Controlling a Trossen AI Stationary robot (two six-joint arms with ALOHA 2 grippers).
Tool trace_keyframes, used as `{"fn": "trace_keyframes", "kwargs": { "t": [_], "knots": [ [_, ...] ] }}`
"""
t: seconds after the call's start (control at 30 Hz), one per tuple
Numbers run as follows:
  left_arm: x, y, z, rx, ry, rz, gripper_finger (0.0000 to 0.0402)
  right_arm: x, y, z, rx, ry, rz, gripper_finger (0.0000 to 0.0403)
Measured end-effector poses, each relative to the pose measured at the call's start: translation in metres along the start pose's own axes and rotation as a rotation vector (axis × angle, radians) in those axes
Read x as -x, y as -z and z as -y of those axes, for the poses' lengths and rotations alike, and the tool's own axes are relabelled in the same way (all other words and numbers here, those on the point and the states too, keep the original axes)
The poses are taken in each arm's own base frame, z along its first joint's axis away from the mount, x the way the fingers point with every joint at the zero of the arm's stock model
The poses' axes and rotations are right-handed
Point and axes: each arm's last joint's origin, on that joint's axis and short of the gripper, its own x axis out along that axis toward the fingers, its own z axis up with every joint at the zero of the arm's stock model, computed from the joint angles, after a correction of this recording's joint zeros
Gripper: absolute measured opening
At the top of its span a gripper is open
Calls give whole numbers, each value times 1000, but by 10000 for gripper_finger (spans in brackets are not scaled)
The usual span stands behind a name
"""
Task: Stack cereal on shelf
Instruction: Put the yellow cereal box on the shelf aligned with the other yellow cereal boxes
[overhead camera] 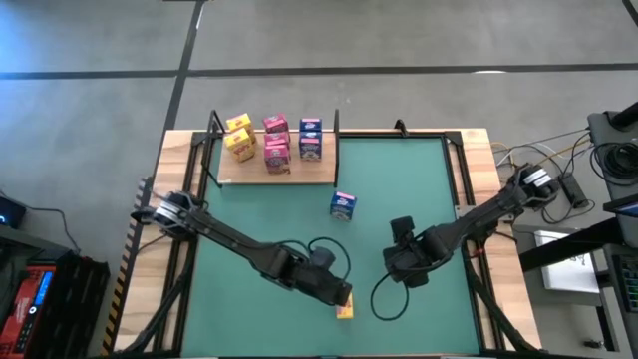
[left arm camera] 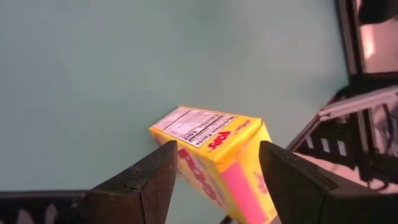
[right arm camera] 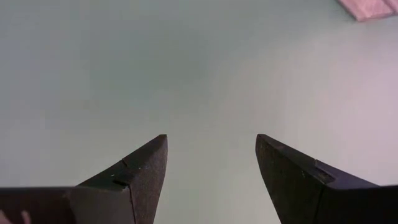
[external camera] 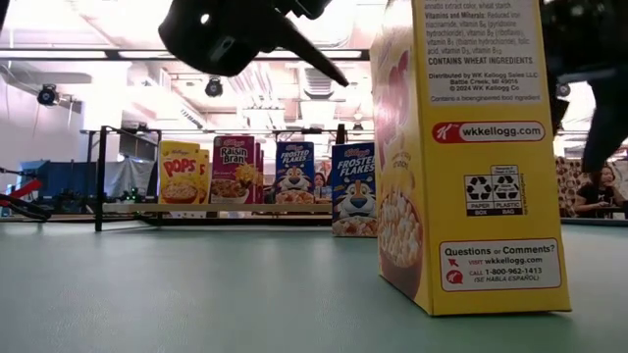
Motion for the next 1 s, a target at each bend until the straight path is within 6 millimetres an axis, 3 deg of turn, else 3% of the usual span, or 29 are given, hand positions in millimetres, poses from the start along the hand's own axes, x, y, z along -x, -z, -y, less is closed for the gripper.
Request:
{"fn": "trace_keyframes", "kwargs": {
  "t": [0.17, 0.37, 0.5, 1.0],
  "knots": [
    [-7, -2, 12, 19, -62, -7, 210, -6, 21, 4, 7, -2, 35, 233],
    [-6, -7, 21, 12, -119, 1, 210, -1, 35, 12, -51, 131, 126, 233],
    [-5, -8, 21, 12, -137, 4, 210, 6, 37, 18, -111, 230, 186, 233],
    [-4, -1, 22, 69, -131, 1, 210, 8, 37, 18, -99, 218, 196, 233]
  ]
}}
